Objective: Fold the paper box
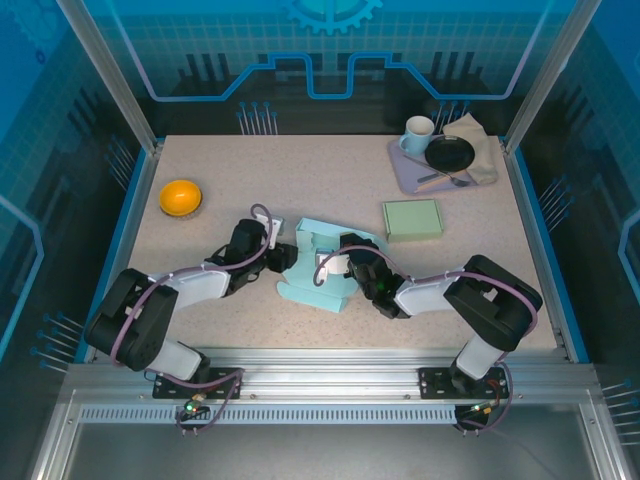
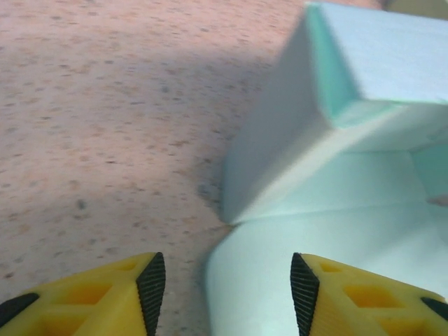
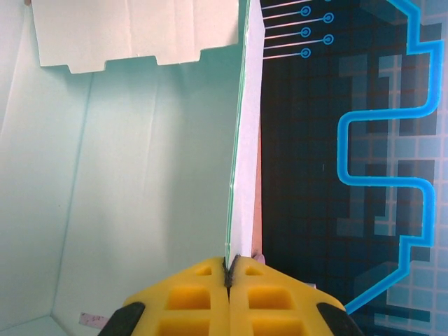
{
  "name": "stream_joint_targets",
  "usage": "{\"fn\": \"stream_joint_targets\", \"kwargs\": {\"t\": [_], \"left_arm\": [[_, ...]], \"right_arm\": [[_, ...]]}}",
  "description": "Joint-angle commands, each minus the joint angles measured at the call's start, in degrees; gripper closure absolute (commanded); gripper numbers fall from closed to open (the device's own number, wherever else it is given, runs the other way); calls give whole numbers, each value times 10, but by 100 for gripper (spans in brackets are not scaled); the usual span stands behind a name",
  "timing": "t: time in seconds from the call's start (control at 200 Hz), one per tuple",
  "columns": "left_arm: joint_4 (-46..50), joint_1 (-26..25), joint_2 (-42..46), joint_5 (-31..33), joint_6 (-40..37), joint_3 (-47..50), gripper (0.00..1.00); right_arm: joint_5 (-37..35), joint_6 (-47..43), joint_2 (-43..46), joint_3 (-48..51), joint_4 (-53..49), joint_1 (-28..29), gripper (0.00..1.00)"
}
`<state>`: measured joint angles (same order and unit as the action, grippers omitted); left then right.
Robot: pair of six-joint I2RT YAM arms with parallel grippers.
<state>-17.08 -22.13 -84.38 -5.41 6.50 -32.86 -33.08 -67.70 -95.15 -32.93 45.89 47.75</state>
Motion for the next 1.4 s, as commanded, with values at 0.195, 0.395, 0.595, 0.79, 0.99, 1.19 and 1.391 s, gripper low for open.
{"fn": "stream_joint_targets", "kwargs": {"t": [0.195,0.395,0.595,0.79,0.99,1.19,1.391], "left_arm": [[-29,31,-59,-94,-64,-57,56],[-45,31,-90,-118,-92,-82,61],[-44,32,-124,-159,-128,-112,64],[-41,31,-143,-180,-150,-131,70],[-39,31,-149,-186,-159,-138,78],[-59,21,-136,-123,-115,-128,85],[-69,-31,-133,30,-69,-124,85]], "right_arm": [[32,-20,-49,38,-94,22,100],[47,-19,-48,43,-94,23,100],[61,-20,-42,45,-102,23,100],[68,-19,-39,45,-108,22,100],[71,-16,-34,44,-115,23,100],[65,-6,-31,39,-118,25,100],[51,11,-36,26,-120,34,100]]}}
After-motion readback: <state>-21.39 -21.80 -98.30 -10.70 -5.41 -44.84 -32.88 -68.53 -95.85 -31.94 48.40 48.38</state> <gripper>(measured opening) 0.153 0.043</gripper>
